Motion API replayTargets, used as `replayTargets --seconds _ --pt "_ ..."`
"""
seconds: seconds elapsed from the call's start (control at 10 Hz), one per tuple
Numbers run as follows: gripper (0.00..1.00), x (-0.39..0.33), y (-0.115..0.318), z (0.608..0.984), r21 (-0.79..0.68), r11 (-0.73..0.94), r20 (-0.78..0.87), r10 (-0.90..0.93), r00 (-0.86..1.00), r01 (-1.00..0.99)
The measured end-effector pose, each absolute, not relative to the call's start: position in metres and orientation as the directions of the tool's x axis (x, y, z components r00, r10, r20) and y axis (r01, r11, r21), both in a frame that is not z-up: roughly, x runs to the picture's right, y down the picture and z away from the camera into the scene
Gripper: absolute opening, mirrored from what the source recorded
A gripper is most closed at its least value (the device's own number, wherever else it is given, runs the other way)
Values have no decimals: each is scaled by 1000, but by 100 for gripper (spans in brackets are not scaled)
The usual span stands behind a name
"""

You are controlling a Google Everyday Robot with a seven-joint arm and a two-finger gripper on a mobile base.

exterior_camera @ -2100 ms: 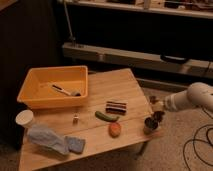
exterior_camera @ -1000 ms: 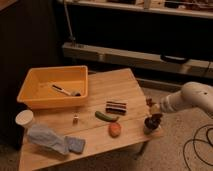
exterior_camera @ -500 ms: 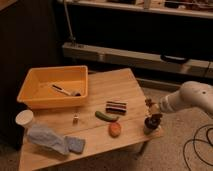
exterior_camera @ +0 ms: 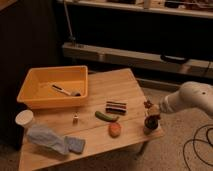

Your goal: Place grapes in metal cup

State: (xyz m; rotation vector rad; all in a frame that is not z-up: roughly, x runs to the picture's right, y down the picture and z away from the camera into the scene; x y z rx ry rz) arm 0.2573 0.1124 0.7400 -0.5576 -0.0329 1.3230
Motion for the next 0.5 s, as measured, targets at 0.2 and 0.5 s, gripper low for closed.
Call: replayTargets --seconds 0.2,0.5 --pt "73 257 113 738 -397 141 -285 920 268 -907" --pt "73 263 112 732 -411 128 -281 924 259 -903"
